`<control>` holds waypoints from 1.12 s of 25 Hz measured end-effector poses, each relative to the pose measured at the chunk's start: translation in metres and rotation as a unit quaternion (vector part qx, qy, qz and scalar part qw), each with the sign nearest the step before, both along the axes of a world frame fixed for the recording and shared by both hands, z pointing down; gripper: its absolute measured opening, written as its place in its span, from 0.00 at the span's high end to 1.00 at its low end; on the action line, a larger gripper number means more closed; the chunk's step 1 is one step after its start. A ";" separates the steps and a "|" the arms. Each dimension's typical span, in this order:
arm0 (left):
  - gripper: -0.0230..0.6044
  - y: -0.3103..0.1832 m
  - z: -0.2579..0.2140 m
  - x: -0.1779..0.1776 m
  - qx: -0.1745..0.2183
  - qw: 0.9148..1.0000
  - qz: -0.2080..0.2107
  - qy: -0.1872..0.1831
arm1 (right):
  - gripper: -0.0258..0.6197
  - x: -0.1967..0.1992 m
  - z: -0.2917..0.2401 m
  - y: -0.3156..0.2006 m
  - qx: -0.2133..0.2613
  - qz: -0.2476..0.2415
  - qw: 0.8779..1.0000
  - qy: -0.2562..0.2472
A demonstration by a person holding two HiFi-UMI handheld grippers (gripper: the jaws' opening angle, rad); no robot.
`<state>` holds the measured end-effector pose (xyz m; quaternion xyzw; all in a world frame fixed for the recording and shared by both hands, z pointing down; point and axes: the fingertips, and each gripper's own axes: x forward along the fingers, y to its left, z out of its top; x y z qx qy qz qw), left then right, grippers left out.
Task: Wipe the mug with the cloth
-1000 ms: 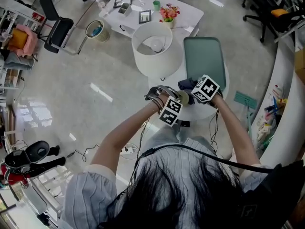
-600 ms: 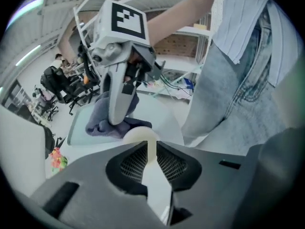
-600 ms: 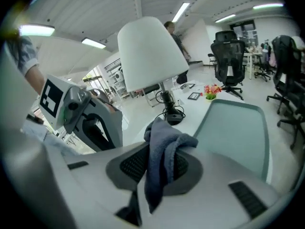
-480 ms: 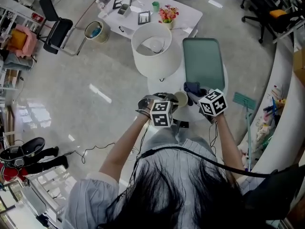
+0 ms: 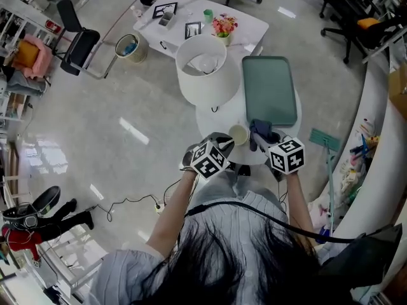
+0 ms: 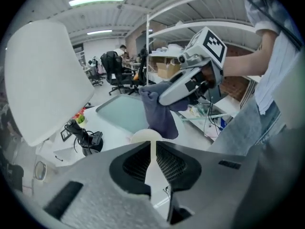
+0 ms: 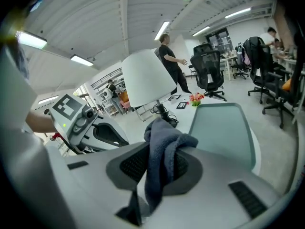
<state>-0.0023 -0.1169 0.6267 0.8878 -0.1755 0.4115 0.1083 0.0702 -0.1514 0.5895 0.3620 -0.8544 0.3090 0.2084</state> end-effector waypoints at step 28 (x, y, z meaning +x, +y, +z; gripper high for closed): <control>0.89 0.090 -0.008 -0.027 -0.039 0.982 -0.184 0.030 | 0.84 -0.031 0.007 0.099 -0.009 -0.046 0.998 -0.037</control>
